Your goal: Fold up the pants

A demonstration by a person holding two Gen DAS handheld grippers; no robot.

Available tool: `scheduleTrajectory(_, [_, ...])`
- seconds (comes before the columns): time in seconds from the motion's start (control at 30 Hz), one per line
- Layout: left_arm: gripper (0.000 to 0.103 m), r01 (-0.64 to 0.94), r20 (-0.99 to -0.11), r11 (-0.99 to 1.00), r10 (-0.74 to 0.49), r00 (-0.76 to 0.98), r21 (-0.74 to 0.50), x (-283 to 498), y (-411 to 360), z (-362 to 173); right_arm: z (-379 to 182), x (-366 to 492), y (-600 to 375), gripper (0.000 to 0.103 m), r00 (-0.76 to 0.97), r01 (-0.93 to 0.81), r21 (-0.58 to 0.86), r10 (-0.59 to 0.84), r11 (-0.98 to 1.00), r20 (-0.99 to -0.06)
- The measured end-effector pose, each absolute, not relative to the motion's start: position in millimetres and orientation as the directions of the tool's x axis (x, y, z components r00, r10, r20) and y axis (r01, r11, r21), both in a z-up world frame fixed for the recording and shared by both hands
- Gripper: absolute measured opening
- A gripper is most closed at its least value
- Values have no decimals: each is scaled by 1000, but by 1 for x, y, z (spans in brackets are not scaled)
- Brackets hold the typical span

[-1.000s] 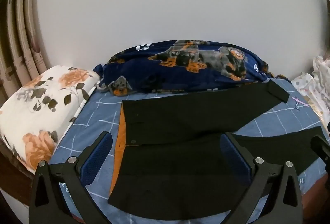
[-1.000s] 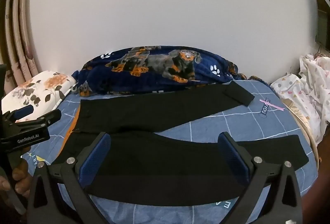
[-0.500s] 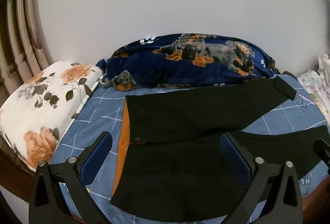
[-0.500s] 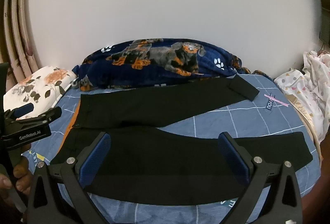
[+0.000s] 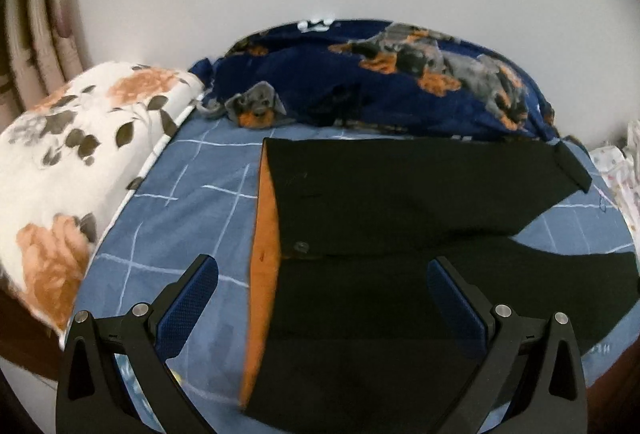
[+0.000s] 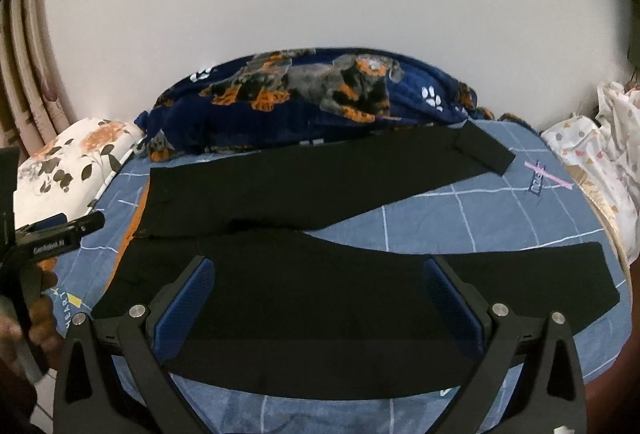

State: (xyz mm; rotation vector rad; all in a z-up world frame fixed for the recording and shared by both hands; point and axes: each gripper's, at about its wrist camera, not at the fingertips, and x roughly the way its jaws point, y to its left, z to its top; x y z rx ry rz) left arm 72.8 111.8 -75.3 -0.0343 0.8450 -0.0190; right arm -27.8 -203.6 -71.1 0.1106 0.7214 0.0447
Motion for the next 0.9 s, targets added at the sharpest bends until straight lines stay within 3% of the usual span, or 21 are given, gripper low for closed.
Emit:
scheduleTrajectory(0.2, [102, 30, -767, 995, -92, 635, -95, 146, 167, -99, -86, -9, -206, 103, 720, 7, 131, 86, 991, -688])
scheduleTrajectory(0.27, [97, 30, -783, 996, -84, 616, -83, 177, 181, -111, -92, -3, -206, 103, 708, 15, 138, 87, 990, -701])
scheduleTrajectory(0.33, [74, 55, -796, 998, -68, 601, -44, 211, 191, -126, -99, 5, -207, 103, 691, 25, 138, 83, 990, -718])
scheduleTrajectory(0.43, [60, 63, -828, 994, -111, 549, -91, 257, 211, -152, -107, 14, -207, 103, 671, 35, 128, 71, 991, -738])
scheduleTrajectory(0.67, [58, 141, -806, 982, -182, 563, -124, 305, 212, -169, -126, 33, -201, 103, 621, 42, 93, 47, 995, -782])
scheduleTrajectory(0.8, [57, 234, -844, 967, -210, 494, -104, 325, 197, -186, -133, 41, -195, 103, 604, 42, 94, 50, 995, -795])
scheduleTrajectory(0.83, [44, 263, -852, 959, -220, 476, -101, 328, 194, -190, -134, 42, -193, 103, 602, 39, 94, 51, 995, -797])
scheduleTrajectory(0.9, [34, 276, -855, 954, -238, 462, -116, 330, 193, -193, -134, 44, -189, 103, 599, 31, 89, 52, 996, -799])
